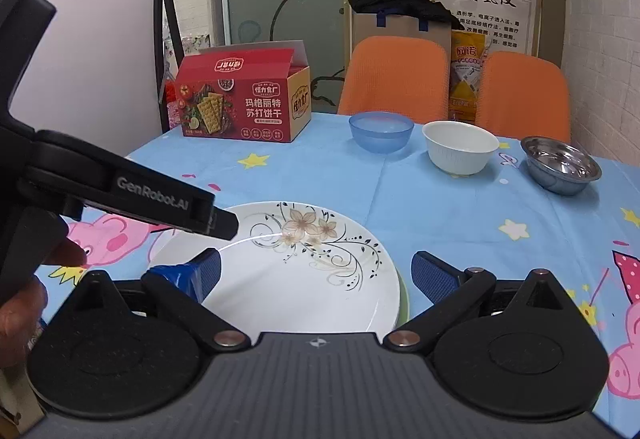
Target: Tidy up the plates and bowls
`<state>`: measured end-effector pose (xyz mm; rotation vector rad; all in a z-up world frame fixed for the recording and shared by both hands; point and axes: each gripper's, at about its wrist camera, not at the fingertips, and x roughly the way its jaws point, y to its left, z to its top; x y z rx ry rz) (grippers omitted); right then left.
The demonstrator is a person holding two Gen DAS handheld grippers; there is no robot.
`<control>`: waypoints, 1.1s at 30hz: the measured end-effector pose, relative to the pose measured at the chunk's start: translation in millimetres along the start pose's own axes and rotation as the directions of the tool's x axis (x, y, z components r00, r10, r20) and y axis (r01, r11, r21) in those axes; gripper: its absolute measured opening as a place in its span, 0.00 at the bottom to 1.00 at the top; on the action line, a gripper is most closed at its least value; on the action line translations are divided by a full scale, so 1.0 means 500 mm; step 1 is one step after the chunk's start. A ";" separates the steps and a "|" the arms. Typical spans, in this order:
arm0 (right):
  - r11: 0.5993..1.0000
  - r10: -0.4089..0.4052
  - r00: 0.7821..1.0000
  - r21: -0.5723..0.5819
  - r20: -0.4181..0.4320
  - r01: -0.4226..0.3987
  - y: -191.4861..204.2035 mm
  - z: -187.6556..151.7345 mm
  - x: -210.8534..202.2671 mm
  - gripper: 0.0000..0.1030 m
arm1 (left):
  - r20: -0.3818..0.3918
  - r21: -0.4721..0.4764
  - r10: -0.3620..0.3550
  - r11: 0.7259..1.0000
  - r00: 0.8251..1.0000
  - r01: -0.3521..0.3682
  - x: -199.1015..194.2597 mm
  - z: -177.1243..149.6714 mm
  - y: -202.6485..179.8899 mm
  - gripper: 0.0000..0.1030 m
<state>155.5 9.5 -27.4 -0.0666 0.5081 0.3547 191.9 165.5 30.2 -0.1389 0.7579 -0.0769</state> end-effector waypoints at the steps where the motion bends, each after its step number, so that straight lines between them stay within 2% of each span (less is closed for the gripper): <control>1: 1.000 0.001 1.000 0.011 -0.003 -0.001 -0.008 -0.002 -0.001 0.87 | 0.007 0.008 0.002 1.000 1.000 -0.002 -0.005 0.001 -0.004 0.64; 7: 0.987 -0.038 0.999 0.157 -0.029 0.042 -0.097 -0.012 -0.001 0.87 | -0.022 0.038 -0.019 0.999 1.000 0.020 0.006 -0.003 -0.034 0.67; 15: 0.958 -0.151 0.988 0.241 -0.026 0.152 -0.204 -0.029 -0.026 0.87 | -0.059 0.085 -0.062 0.994 0.996 0.067 0.049 0.008 -0.125 0.69; 22: 0.906 -0.255 0.966 0.337 -0.052 0.257 -0.315 -0.066 -0.047 0.87 | -0.095 0.135 -0.115 0.983 0.989 0.127 0.101 0.021 -0.254 0.70; 26: 0.869 -0.286 0.955 0.397 -0.082 0.295 -0.371 -0.095 -0.053 0.87 | -0.129 0.163 -0.098 0.979 0.987 0.119 0.143 0.023 -0.319 0.70; 29: 0.840 -0.297 0.951 0.449 -0.089 0.305 -0.404 -0.115 -0.063 0.87 | -0.152 0.178 -0.094 0.977 0.984 0.121 0.162 0.022 -0.350 0.70; 33: 0.827 -0.297 0.950 0.472 -0.091 0.304 -0.424 -0.128 -0.070 0.87 | -0.161 0.197 -0.087 0.973 0.983 0.118 0.170 0.020 -0.374 0.70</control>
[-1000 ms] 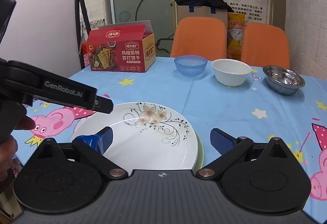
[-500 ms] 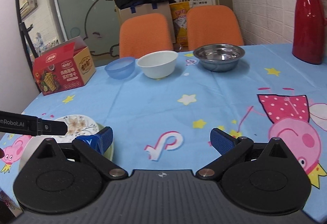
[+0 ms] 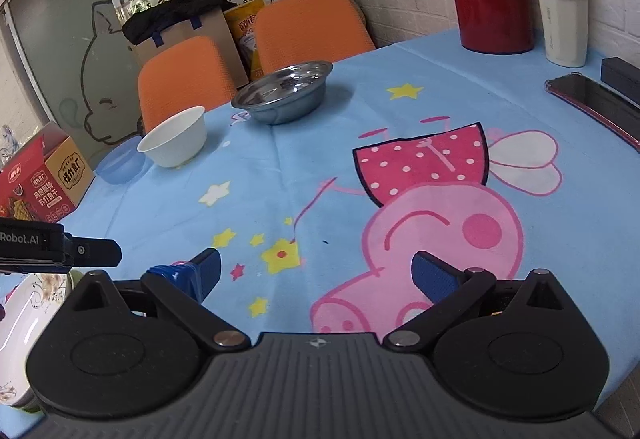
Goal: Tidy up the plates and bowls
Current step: 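Withdraw both grippers and move toward the stainless steel bowl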
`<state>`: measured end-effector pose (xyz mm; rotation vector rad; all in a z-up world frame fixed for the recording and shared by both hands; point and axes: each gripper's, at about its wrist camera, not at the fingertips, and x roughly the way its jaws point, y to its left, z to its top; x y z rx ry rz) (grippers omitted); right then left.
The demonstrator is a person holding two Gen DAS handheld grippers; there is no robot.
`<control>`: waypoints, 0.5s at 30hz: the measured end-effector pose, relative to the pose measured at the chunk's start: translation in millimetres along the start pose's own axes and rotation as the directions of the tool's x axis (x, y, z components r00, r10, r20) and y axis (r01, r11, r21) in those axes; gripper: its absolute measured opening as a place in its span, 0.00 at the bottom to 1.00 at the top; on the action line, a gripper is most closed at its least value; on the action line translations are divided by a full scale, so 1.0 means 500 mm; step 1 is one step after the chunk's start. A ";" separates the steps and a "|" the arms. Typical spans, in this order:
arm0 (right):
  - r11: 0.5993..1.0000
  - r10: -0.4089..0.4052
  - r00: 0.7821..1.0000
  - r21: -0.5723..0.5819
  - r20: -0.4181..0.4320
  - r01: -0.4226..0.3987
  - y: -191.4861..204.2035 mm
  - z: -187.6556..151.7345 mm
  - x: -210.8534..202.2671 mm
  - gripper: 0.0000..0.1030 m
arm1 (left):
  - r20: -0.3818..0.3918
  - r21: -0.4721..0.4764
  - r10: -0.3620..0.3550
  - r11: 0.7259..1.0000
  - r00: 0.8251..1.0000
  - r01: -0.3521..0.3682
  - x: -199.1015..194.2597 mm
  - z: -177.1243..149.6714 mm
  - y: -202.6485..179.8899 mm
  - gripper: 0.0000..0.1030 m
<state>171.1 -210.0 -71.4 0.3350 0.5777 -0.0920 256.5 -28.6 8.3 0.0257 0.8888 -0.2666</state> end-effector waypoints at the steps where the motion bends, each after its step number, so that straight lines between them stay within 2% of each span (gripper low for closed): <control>1: 1.000 -0.002 1.000 0.002 -0.002 0.002 -0.003 0.000 0.000 0.87 | -0.002 0.003 0.002 1.000 1.000 -0.002 0.001 -0.001 -0.004 0.70; 5: 1.000 0.002 1.000 0.014 -0.021 -0.002 -0.010 -0.001 -0.002 0.87 | -0.008 0.010 0.003 1.000 1.000 -0.003 -0.001 -0.005 -0.013 0.70; 10: 0.997 0.061 0.998 0.039 -0.032 -0.060 -0.015 0.000 -0.016 0.87 | -0.010 0.020 0.002 1.000 1.000 -0.002 -0.010 -0.015 -0.016 0.70; 15: 0.998 0.017 0.999 -0.056 -0.029 -0.018 0.007 0.008 -0.024 0.87 | -0.007 0.018 -0.023 1.000 1.000 0.023 -0.022 -0.022 -0.013 0.70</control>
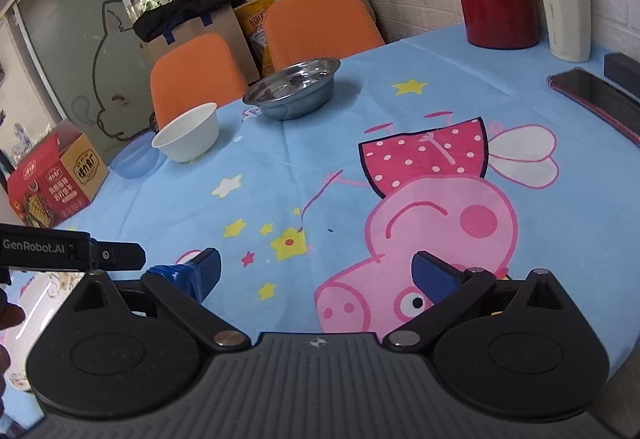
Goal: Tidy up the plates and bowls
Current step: 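Withdraw both grippers and move toward the stainless steel bowl, then grasp the stainless steel bowl rim with the left gripper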
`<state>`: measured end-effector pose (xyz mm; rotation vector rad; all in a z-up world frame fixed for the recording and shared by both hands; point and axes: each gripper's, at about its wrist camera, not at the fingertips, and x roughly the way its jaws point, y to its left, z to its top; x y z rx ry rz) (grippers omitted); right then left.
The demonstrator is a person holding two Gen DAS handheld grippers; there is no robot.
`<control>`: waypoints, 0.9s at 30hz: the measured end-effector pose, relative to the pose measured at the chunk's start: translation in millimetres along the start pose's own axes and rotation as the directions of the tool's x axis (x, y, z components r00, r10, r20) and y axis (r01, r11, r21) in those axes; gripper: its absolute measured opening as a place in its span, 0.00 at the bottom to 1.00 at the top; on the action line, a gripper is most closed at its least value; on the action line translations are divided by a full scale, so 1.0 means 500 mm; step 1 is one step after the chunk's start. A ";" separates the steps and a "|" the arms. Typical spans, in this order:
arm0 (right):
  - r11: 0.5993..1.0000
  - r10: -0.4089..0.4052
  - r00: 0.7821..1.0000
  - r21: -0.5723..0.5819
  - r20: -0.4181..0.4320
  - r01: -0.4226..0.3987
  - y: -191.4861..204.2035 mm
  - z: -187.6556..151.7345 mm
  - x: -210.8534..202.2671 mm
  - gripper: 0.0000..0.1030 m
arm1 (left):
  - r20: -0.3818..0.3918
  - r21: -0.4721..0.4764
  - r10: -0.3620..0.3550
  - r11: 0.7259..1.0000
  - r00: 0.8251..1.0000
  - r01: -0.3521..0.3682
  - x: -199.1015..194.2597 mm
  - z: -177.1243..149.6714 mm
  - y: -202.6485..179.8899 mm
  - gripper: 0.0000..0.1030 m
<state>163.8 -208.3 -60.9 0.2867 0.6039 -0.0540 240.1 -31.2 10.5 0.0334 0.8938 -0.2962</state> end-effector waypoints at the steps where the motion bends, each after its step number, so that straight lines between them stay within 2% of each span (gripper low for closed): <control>1: 1.000 -0.018 1.000 -0.012 -0.002 0.018 0.004 0.006 0.002 0.87 | 0.003 0.001 -0.006 1.000 1.000 0.006 -0.002 0.001 0.001 0.70; 8: 0.997 -0.019 1.000 -0.075 0.023 0.021 0.028 0.043 0.013 0.87 | 0.030 0.031 0.004 1.000 1.000 -0.005 -0.014 0.036 0.009 0.70; 14: 0.990 -0.011 1.000 -0.138 0.014 0.013 0.043 0.083 0.056 0.87 | 0.013 0.053 0.007 0.999 1.000 -0.007 0.014 0.107 0.023 0.70; 17: 0.979 -0.013 1.000 -0.202 0.017 0.016 0.047 0.119 0.083 0.87 | 0.004 0.079 -0.010 0.997 1.000 0.009 0.041 0.174 0.027 0.70; 22: 0.964 -0.036 0.998 -0.263 0.045 0.047 0.029 0.220 0.142 0.87 | 0.077 0.129 -0.024 0.992 0.997 0.013 0.098 0.327 0.014 0.70; 24: 0.962 -0.062 0.997 -0.263 0.054 0.074 0.017 0.262 0.174 0.87 | 0.080 0.146 -0.063 0.988 0.995 0.051 0.139 0.383 0.004 0.70; 27: 0.969 -0.079 0.996 -0.232 0.042 0.087 -0.006 0.316 0.236 0.87 | 0.040 0.145 -0.123 0.983 0.992 0.117 0.224 0.452 -0.011 0.70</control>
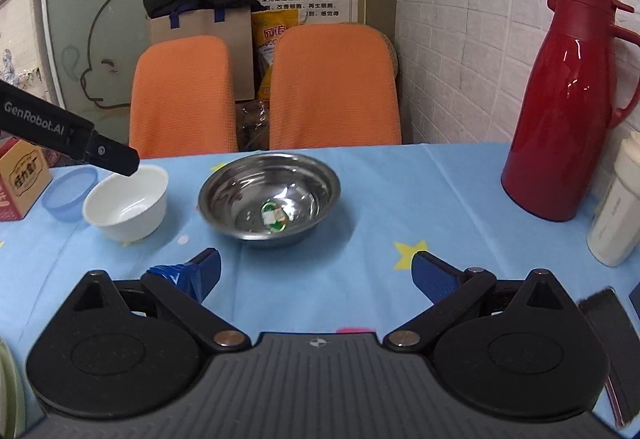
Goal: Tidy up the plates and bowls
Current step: 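Grasp the stainless steel bowl rim with the left gripper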
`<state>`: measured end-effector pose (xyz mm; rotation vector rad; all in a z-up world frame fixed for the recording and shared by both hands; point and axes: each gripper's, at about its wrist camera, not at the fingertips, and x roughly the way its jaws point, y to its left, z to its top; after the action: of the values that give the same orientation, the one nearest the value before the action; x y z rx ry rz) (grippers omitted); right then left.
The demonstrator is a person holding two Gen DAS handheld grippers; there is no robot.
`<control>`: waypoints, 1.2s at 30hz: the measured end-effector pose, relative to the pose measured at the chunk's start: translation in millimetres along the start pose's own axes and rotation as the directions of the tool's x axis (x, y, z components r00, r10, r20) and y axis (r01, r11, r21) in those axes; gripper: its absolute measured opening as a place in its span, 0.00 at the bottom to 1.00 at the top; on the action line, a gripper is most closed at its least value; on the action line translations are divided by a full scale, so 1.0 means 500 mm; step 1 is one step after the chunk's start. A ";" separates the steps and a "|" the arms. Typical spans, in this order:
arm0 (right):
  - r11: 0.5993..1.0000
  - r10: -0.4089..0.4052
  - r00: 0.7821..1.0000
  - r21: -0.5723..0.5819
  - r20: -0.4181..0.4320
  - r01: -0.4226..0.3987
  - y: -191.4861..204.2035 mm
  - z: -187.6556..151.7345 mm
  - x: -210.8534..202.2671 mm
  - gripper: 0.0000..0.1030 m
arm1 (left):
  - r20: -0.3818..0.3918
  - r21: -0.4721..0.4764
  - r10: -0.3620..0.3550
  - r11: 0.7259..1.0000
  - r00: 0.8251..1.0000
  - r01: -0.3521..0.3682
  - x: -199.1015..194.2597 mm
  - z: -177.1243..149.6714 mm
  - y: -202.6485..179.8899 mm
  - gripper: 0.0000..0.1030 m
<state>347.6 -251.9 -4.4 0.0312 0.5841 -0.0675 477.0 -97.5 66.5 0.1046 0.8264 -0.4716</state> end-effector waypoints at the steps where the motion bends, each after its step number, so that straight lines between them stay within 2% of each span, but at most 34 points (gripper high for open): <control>1: 1.000 0.001 1.000 0.021 -0.011 -0.001 -0.009 0.012 0.025 0.87 | -0.018 -0.014 -0.022 1.000 1.000 0.022 0.035 0.018 0.000 0.70; 4: 0.999 0.012 0.999 0.051 -0.041 -0.010 -0.018 0.033 0.090 0.87 | -0.070 -0.044 -0.058 0.998 0.996 0.055 0.120 0.048 0.002 0.70; 7: 0.999 -0.010 0.997 0.042 -0.078 0.013 -0.016 0.041 0.150 0.87 | -0.104 -0.026 -0.024 0.999 0.994 0.021 0.191 0.061 -0.004 0.70; 9: 0.999 -0.012 0.995 0.039 -0.099 0.016 -0.014 0.038 0.182 0.87 | -0.117 -0.020 -0.009 1.000 0.993 0.007 0.223 0.064 -0.006 0.69; 13: 0.999 0.015 0.991 0.032 -0.137 -0.011 -0.007 0.032 0.228 0.85 | -0.138 -0.011 -0.030 1.000 0.990 0.029 0.263 0.061 -0.010 0.67; 15: 1.000 0.023 0.992 0.020 -0.127 -0.021 -0.002 0.028 0.237 0.85 | -0.146 0.000 -0.036 0.999 0.989 0.036 0.275 0.057 -0.011 0.57; 16: 1.000 0.028 0.991 0.015 -0.131 -0.026 0.000 0.026 0.243 0.84 | -0.154 0.000 -0.039 0.999 0.987 0.039 0.281 0.056 -0.011 0.56; 18: 0.999 0.047 0.988 0.027 -0.149 -0.043 0.002 0.020 0.255 0.84 | -0.164 -0.007 -0.041 0.999 0.986 0.040 0.290 0.051 -0.009 0.52; 20: 0.999 0.042 0.990 0.010 -0.136 -0.041 0.010 0.017 0.257 0.84 | -0.174 -0.003 -0.049 0.999 0.984 0.049 0.299 0.047 -0.011 0.45; 21: 0.999 0.048 0.990 0.000 -0.134 -0.049 0.016 0.017 0.258 0.85 | -0.183 -0.006 -0.057 0.998 0.981 0.057 0.305 0.045 -0.012 0.38; 23: 0.998 0.065 0.989 -0.018 -0.133 -0.068 0.031 0.018 0.257 0.84 | -0.179 -0.006 -0.059 0.998 0.982 0.059 0.308 0.040 -0.015 0.35; 26: 0.993 0.101 0.985 -0.047 -0.143 -0.109 0.057 0.018 0.249 0.83 | -0.200 0.010 -0.104 0.994 0.974 0.108 0.301 0.034 -0.028 0.35; 27: 0.992 0.103 0.984 -0.055 -0.148 -0.112 0.065 0.018 0.244 0.86 | -0.205 0.011 -0.100 0.995 0.974 0.104 0.298 0.032 -0.033 0.35; 28: 0.994 0.079 0.987 -0.059 -0.143 -0.088 0.069 0.017 0.235 0.85 | -0.205 0.010 -0.106 0.994 0.973 0.110 0.291 0.030 -0.034 0.35; 31: 0.993 0.081 0.988 -0.069 -0.131 -0.090 0.067 0.017 0.205 0.84 | -0.230 -0.014 -0.142 0.990 0.963 0.143 0.276 0.021 -0.035 0.35; 36: 0.991 0.080 0.988 -0.097 -0.133 -0.093 0.091 0.005 0.134 0.86 | -0.220 0.000 -0.117 0.993 0.968 0.120 0.213 -0.017 -0.049 0.35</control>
<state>408.0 -210.4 -38.9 -0.0394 0.7135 0.0494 522.0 -155.6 -14.5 0.1217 1.0513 -0.5852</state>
